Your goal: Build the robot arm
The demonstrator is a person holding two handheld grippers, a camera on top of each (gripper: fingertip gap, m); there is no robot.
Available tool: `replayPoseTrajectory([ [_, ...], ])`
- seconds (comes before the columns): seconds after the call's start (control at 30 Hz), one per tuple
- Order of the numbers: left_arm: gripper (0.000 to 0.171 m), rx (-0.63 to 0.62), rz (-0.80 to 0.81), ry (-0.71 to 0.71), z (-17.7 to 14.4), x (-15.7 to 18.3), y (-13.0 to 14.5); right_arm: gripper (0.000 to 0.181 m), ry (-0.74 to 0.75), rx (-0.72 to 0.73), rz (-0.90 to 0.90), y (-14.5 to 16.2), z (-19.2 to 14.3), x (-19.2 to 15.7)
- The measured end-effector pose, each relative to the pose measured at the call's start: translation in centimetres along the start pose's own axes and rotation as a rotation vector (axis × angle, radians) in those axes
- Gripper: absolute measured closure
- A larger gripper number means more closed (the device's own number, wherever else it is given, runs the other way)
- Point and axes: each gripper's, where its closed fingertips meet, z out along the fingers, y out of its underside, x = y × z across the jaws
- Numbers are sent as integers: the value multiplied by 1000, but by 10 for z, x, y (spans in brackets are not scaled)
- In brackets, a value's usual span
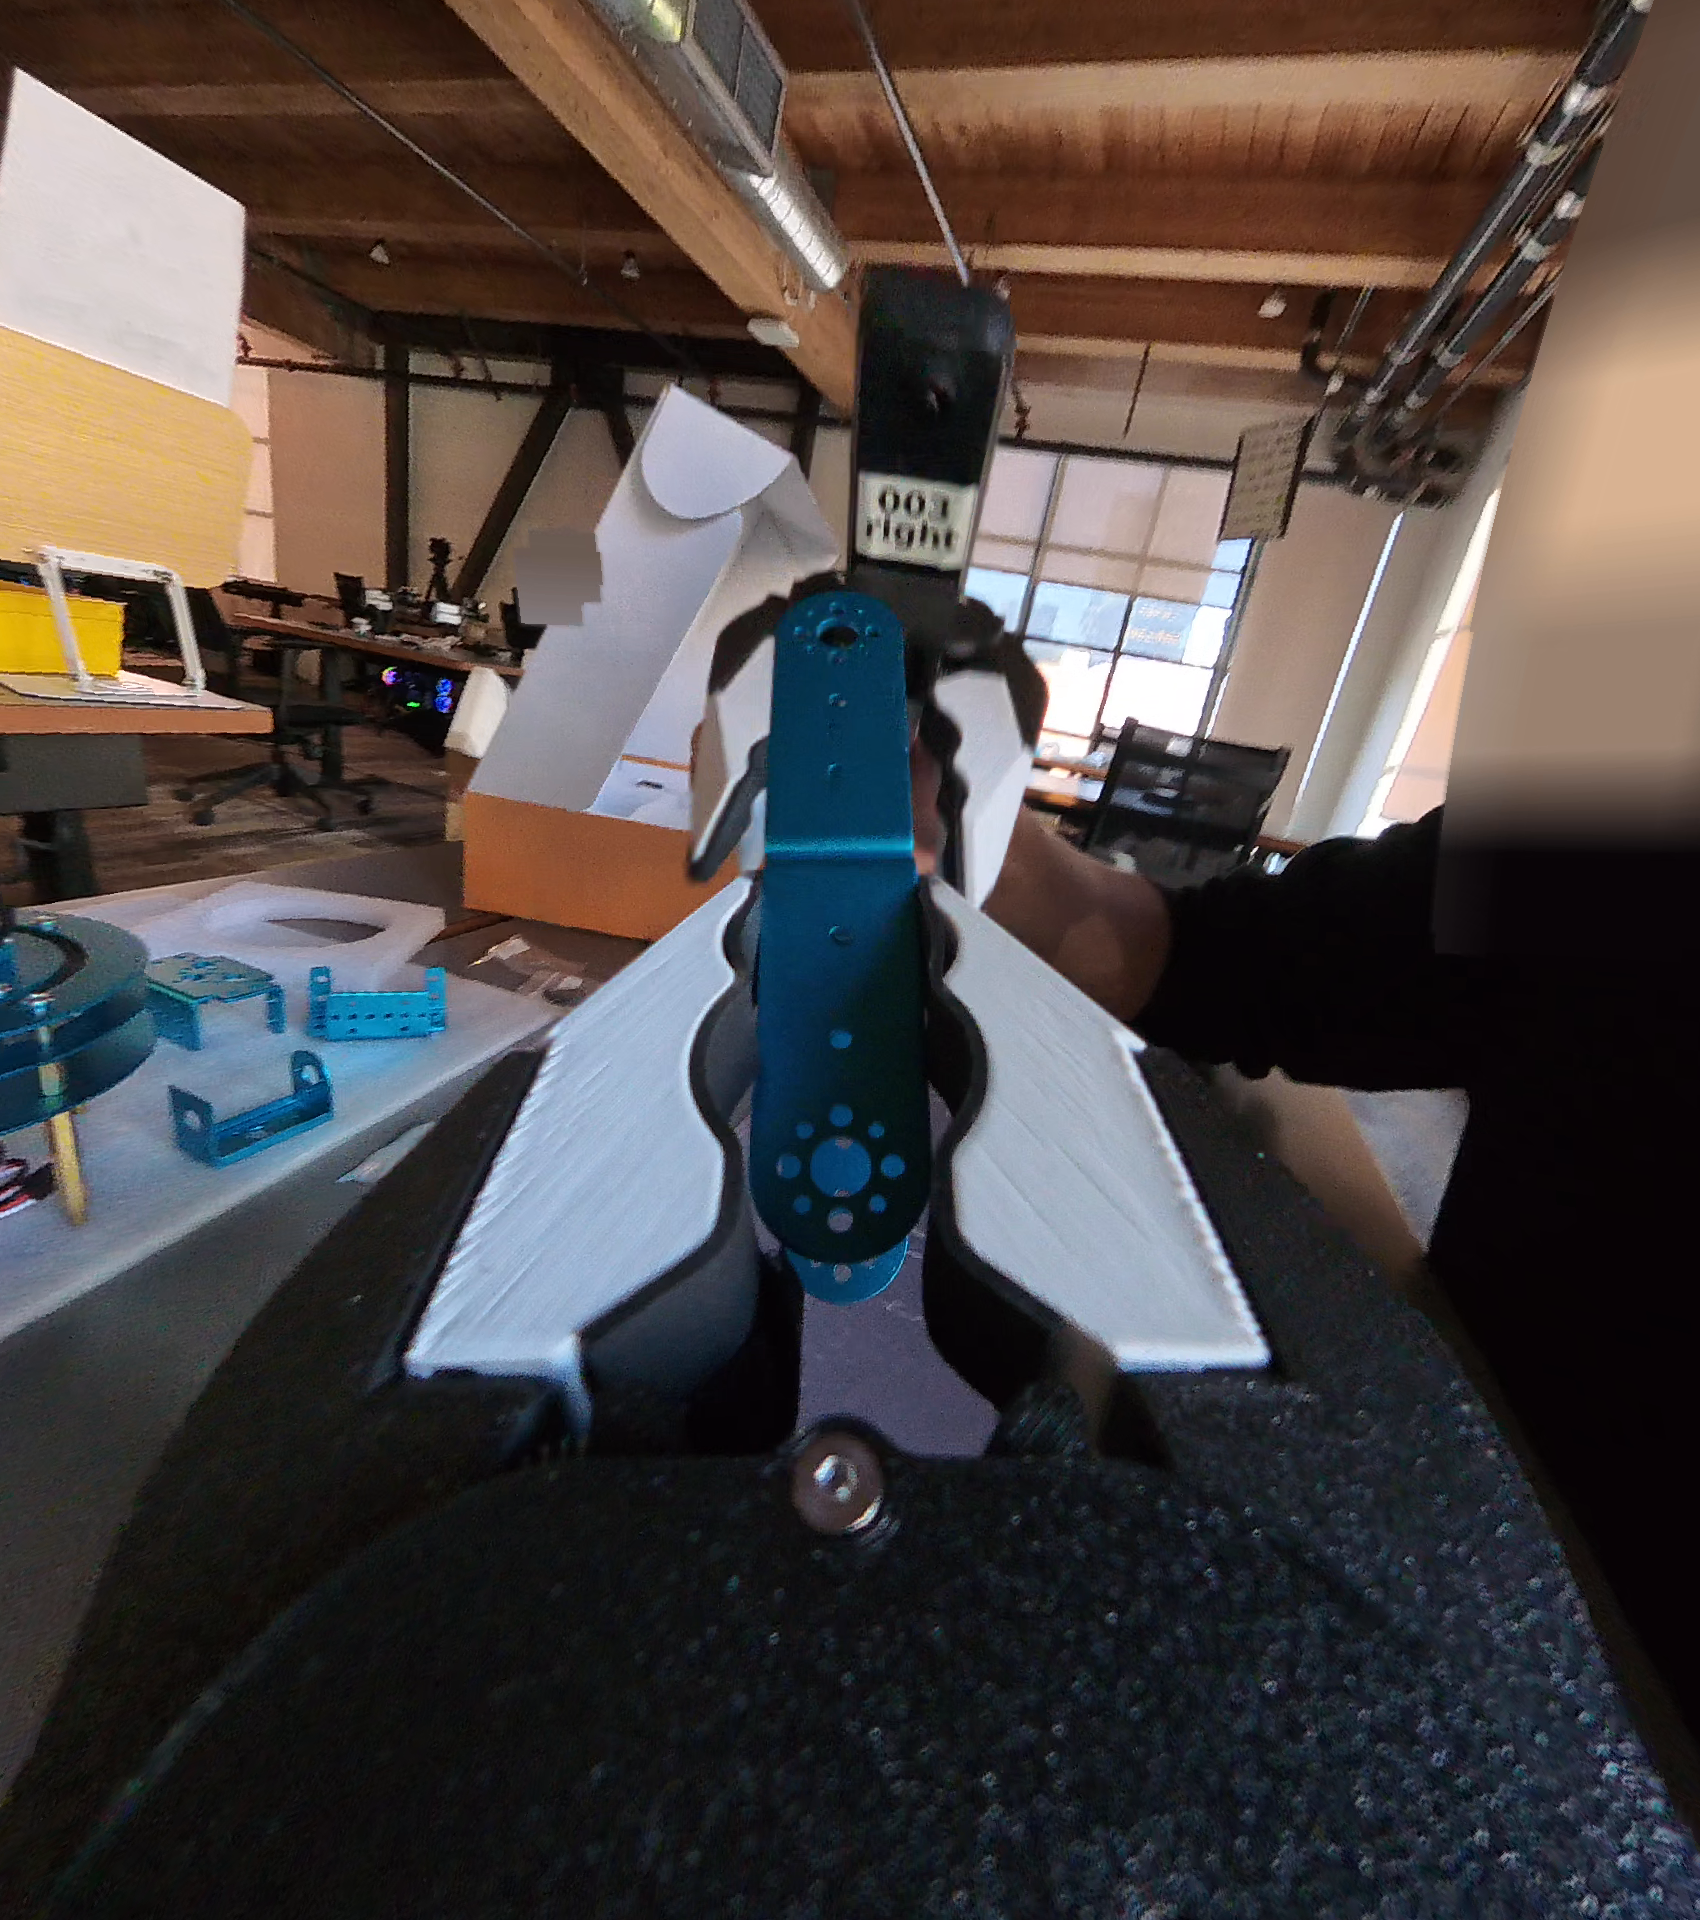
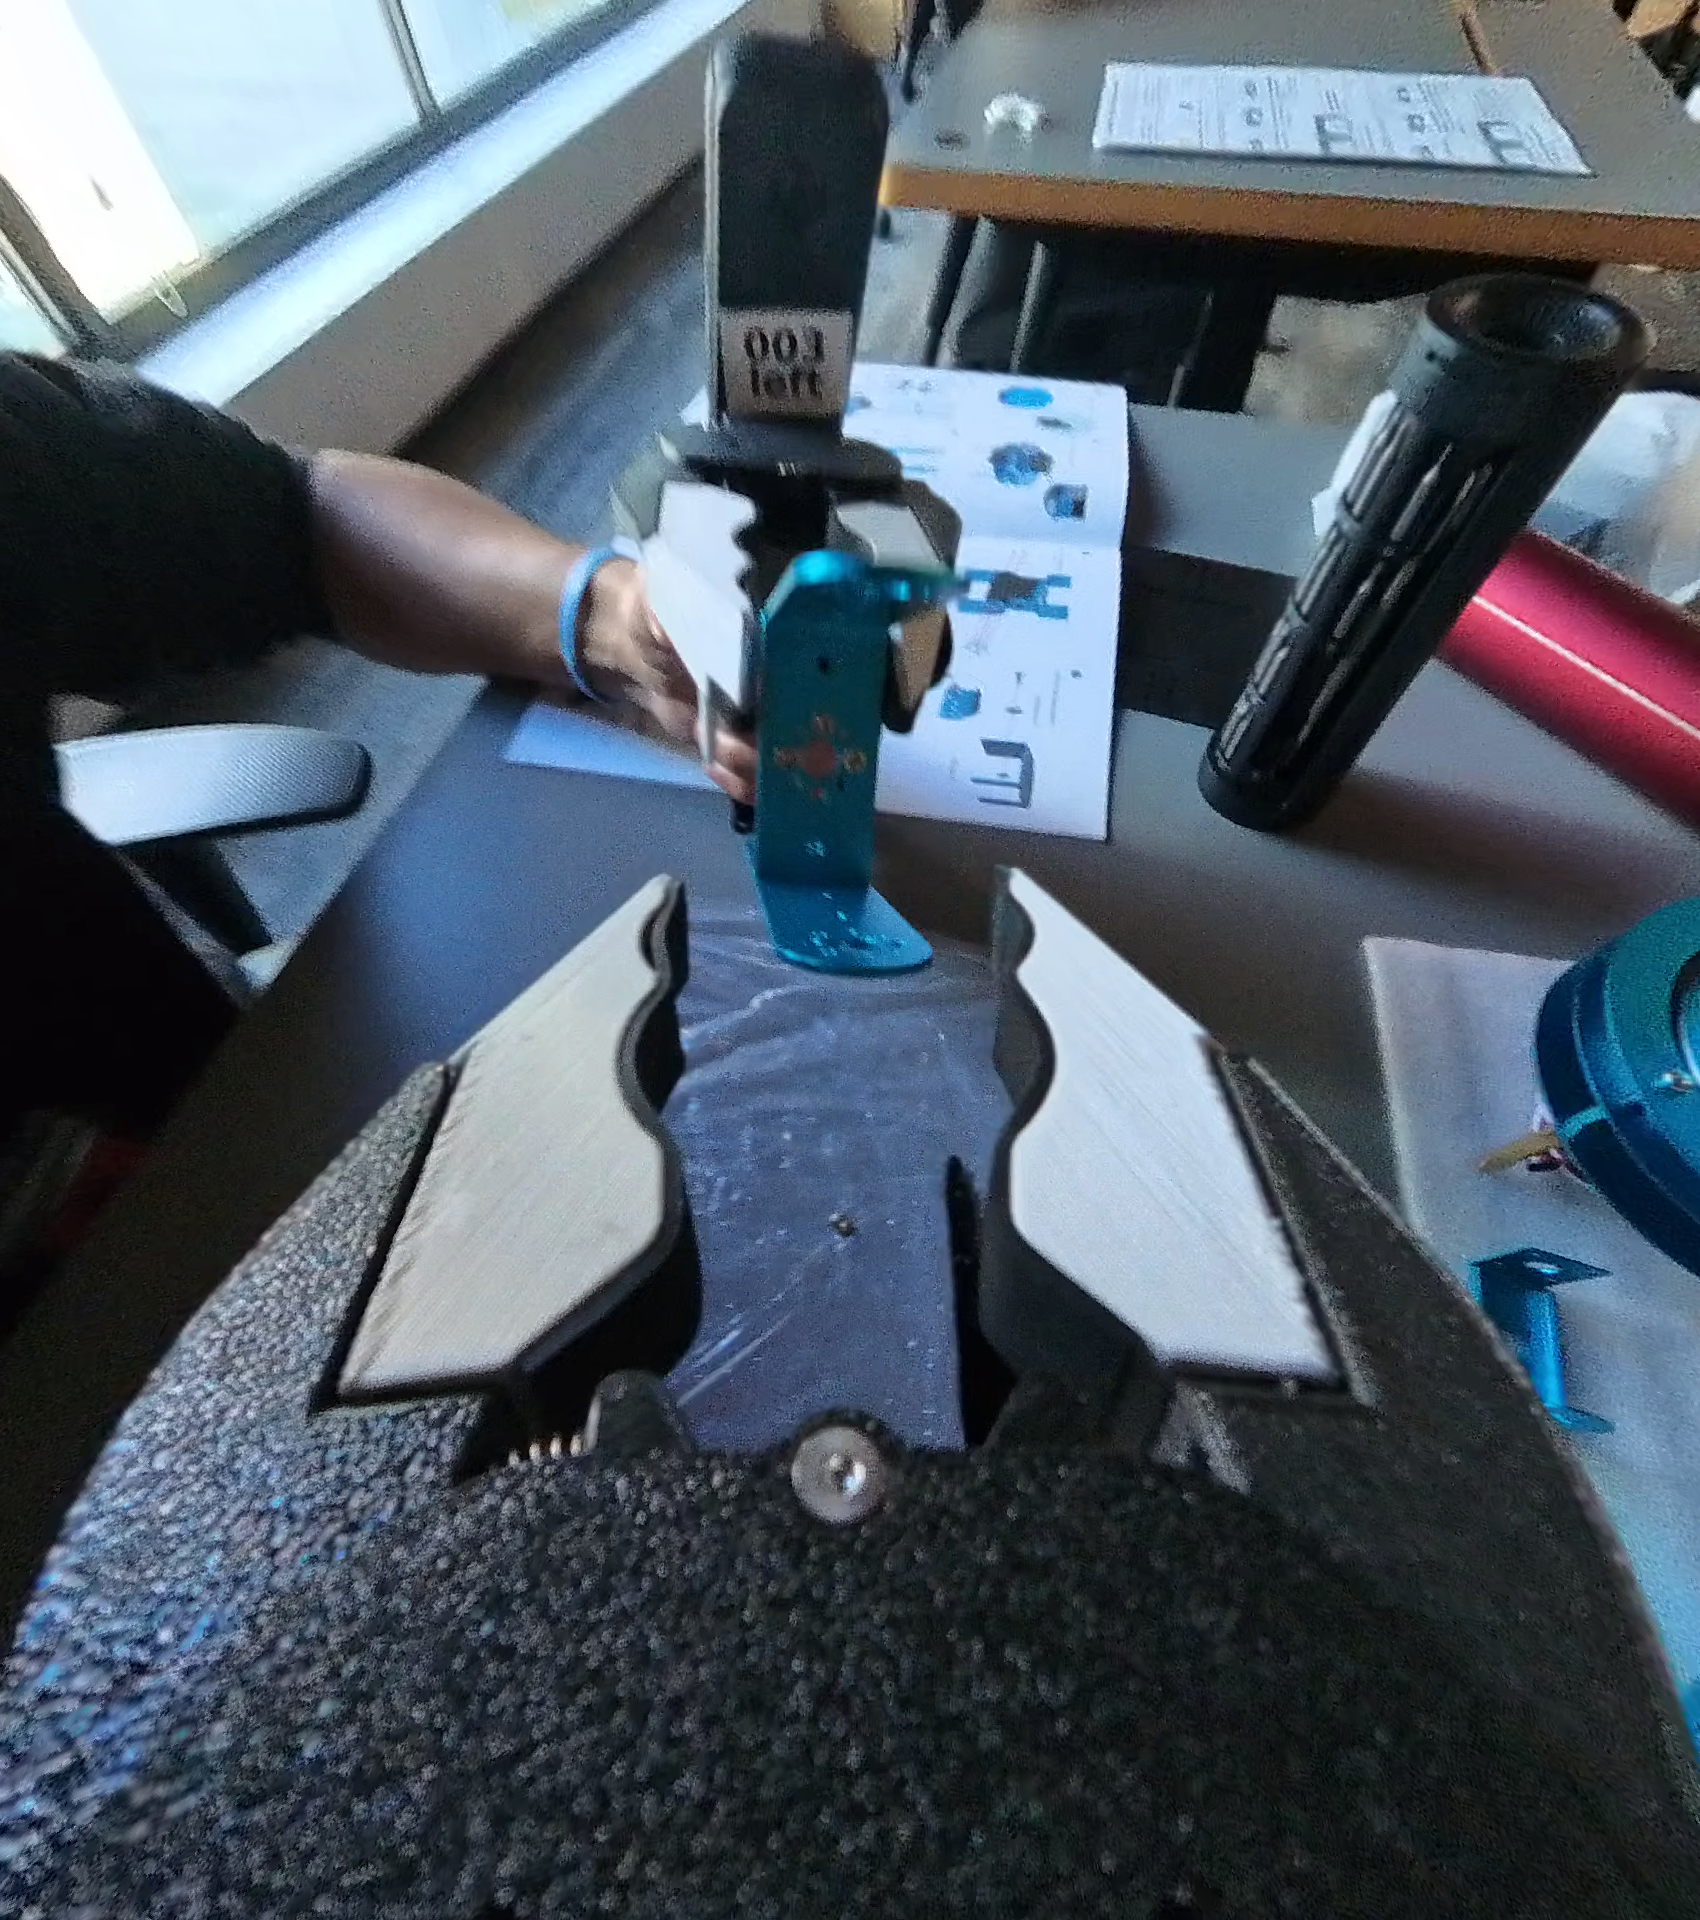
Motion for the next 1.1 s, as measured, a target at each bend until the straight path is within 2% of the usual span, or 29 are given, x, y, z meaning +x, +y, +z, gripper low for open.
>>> replayPoseTrajectory([
  [0.1, 146, 43, -49, 12, -3, -1, -6, 118, 117, 21, -60, 3, 11, 11],
  [0.23, 146, 84, -103, 16, -5, -5, -12, 114, -22, 88, 47, 5, 39, -11],
  [0.3, 146, 92, -124, 25, -6, -5, -11, 131, -34, 168, 61, 0, 45, -15],
  [0.37, 146, 108, -151, 40, -6, -4, -13, 136, -39, 217, 74, -4, 46, -15],
  [0.4, 146, 106, -156, 54, -5, -1, -13, 151, -24, 229, 74, -4, 46, -12],
  [0.43, 146, 105, -146, 50, -4, 0, -13, 152, -35, 238, 74, -5, 44, -12],
  [0.53, 146, 65, -122, 36, -2, 2, -8, 153, -137, 273, 154, -5, 38, -15],
  [0.7, 143, -45, -147, -31, -1, -9, 13, 154, -257, 234, 266, 17, 32, -8],
  [0.9, 123, -129, -167, -32, -4, -14, 26, 154, -419, 218, 404, 31, 21, -6],
  [1.1, 123, -175, -119, -51, -4, -16, 31, 154, -453, 210, 475, 40, 25, -2],
])
